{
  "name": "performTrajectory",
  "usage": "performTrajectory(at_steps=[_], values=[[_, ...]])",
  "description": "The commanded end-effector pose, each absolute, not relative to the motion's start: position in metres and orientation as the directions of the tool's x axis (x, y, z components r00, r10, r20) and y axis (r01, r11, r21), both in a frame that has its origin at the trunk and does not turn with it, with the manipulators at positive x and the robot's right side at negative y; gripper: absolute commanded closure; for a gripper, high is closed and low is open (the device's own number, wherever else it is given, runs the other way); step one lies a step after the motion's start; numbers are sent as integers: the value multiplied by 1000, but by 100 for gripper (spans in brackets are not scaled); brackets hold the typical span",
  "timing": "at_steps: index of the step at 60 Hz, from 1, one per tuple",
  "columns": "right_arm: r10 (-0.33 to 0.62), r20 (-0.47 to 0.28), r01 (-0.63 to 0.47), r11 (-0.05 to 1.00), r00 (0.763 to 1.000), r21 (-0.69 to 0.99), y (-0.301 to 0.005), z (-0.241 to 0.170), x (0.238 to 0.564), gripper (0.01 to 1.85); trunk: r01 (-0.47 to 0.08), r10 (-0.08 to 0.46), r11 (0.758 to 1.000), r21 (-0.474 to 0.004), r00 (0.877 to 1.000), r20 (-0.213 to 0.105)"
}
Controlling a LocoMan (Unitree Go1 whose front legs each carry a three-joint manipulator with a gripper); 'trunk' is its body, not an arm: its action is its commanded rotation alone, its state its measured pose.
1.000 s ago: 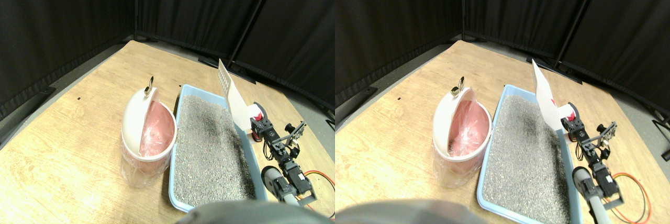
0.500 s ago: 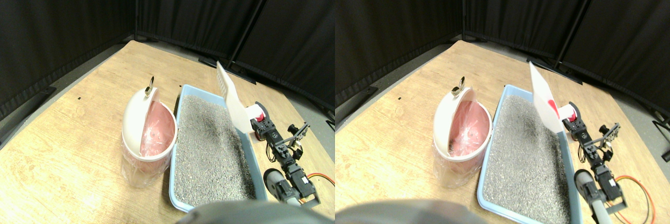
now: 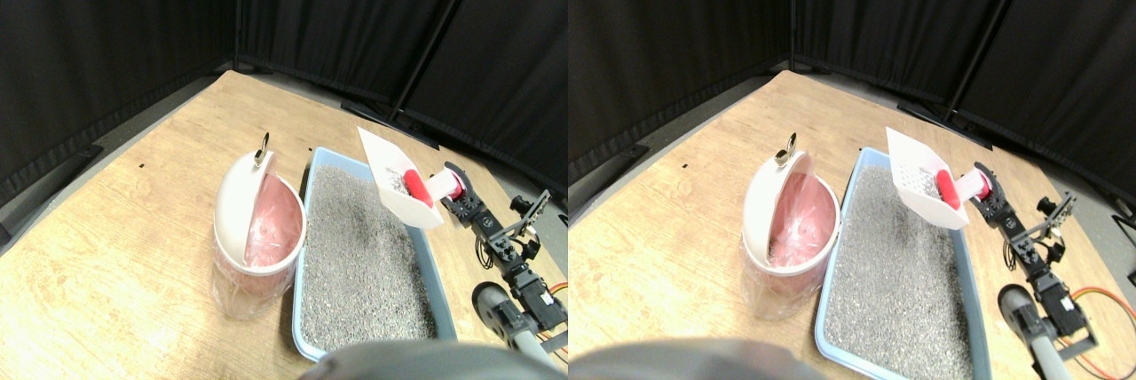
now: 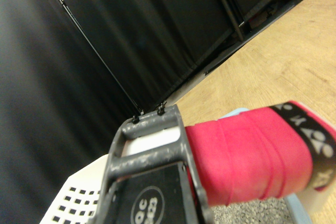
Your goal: Scoop (unimanual)
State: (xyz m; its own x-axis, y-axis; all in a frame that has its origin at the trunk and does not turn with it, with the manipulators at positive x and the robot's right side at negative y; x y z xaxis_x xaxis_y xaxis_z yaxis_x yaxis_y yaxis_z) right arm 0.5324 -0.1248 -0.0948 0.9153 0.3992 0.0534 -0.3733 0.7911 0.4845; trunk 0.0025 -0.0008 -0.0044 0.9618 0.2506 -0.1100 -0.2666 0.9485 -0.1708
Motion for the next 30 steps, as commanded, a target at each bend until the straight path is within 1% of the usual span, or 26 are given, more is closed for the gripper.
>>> performTrajectory(at_steps=[1,4,10,15,23,30], values=[[397,81,-391,812,914,434,-125,-85,530,181,-287,276,941,-179,957,-88],[397,69,-388,824,915,413,-125,-83,530,181,-292,281,939,-180,956,-86],[415,67,-409,837,908,363,-123,-79,532,181,-302,292,935,-183,953,-80],[417,54,-410,847,907,338,-121,-76,532,181,-311,303,932,-187,950,-75],[449,25,-436,853,893,287,-115,-71,535,181,-325,317,925,-197,946,-70],[470,6,-453,848,883,274,-108,-69,538,181,-335,328,920,-206,942,-68]])
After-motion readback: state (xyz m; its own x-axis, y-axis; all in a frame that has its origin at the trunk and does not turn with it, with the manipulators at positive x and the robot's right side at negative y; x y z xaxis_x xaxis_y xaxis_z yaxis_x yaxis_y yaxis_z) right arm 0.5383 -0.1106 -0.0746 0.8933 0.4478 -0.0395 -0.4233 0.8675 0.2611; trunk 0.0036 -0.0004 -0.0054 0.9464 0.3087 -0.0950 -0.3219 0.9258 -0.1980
